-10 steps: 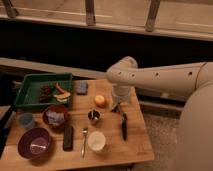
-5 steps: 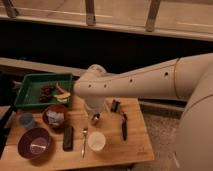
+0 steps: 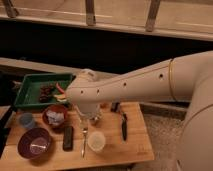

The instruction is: Place eraser in purple bowl

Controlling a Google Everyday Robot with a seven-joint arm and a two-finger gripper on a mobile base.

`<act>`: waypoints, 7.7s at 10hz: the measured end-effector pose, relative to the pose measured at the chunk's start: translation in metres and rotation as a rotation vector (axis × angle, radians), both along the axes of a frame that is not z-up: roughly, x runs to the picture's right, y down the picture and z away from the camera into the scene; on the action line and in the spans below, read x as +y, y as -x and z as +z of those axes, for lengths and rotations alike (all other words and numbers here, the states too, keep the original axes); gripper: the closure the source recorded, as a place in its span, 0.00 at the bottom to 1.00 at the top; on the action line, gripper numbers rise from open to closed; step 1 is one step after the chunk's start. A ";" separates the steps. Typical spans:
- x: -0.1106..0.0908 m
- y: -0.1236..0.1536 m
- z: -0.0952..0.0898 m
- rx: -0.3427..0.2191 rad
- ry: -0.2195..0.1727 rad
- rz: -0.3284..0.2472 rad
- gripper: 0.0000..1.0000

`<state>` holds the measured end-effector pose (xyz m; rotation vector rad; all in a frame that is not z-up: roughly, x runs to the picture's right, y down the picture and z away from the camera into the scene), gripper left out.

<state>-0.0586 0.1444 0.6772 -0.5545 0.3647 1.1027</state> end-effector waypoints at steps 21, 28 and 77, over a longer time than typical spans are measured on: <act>0.070 0.147 0.048 -0.059 0.132 -0.283 0.30; 0.087 0.131 0.096 0.063 0.177 -0.253 0.30; 0.087 0.264 0.025 -0.544 0.165 -0.449 0.20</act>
